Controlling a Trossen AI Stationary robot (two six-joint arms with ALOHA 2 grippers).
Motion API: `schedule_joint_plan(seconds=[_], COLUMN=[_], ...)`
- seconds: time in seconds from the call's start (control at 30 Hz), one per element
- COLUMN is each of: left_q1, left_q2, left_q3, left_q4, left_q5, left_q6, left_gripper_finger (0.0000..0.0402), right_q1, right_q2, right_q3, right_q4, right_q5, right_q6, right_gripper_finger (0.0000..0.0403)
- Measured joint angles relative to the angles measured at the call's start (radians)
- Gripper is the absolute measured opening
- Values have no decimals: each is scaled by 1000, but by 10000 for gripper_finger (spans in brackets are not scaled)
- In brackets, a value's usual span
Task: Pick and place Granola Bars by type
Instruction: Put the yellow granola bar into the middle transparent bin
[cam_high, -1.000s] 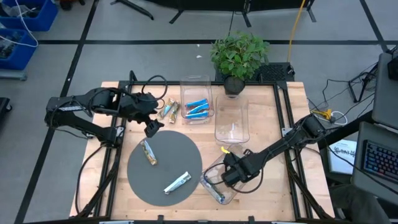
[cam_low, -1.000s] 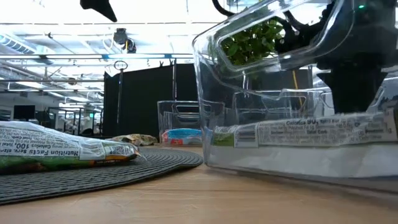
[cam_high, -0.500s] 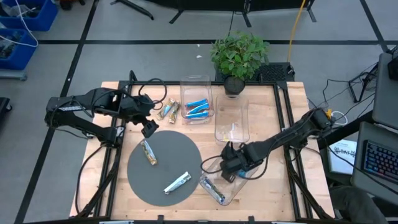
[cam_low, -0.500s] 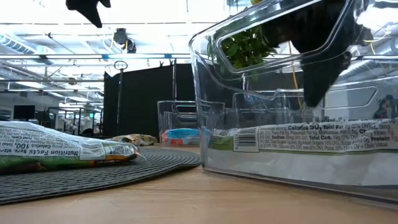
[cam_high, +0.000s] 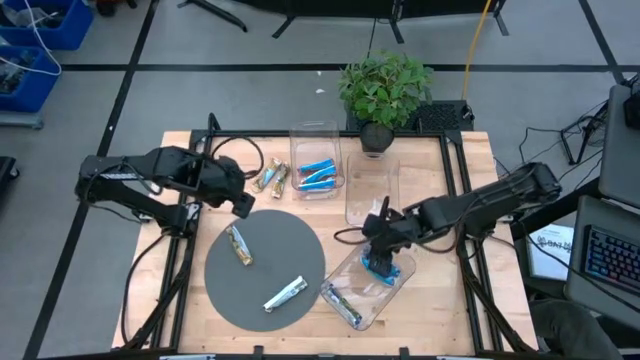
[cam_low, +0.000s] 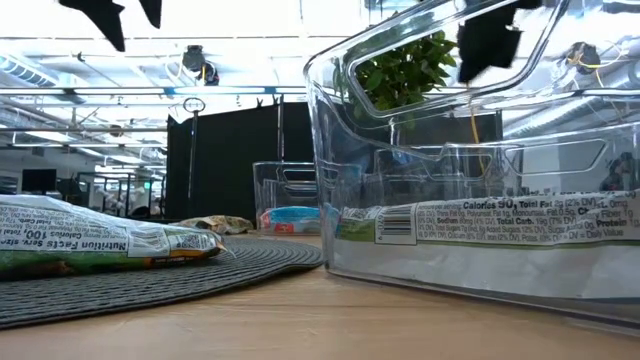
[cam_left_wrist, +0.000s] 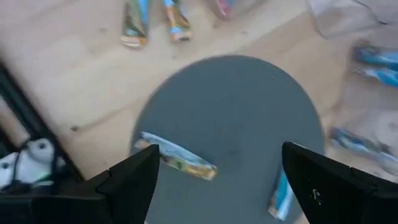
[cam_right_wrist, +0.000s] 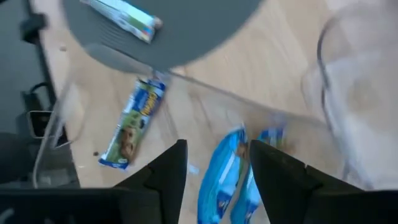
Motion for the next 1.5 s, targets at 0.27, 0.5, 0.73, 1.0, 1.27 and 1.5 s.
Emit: schedule_joint_plan(seconds=[0.27, 0.5, 0.73, 1.0, 1.27, 1.5], left_q1=[35, 195, 348, 480, 568, 645], left_q2=[94, 247, 353, 348, 346, 347], left_q3=[0, 0, -21, -197, -425, -540], left_q4=[47, 47, 184, 352, 515, 663], left_q5=[-216, -267, -276, -255, -200, -111], left_q6=[285, 494, 710, 813, 905, 995], left_gripper_finger=[337, 337, 337, 337, 337, 337], right_q1=[-57, -94, -133, -143, -143, -142], right_q2=[-72, -117, -136, -136, -136, -136], right_q3=[1, 1, 1, 1, 1, 1], right_q4=[127, 153, 156, 227, 267, 266], right_q5=[2, 1, 2, 2, 0, -1], right_q6=[-246, -364, -434, -440, -424, -376], right_gripper_finger=[169, 169, 169, 169, 169, 169])
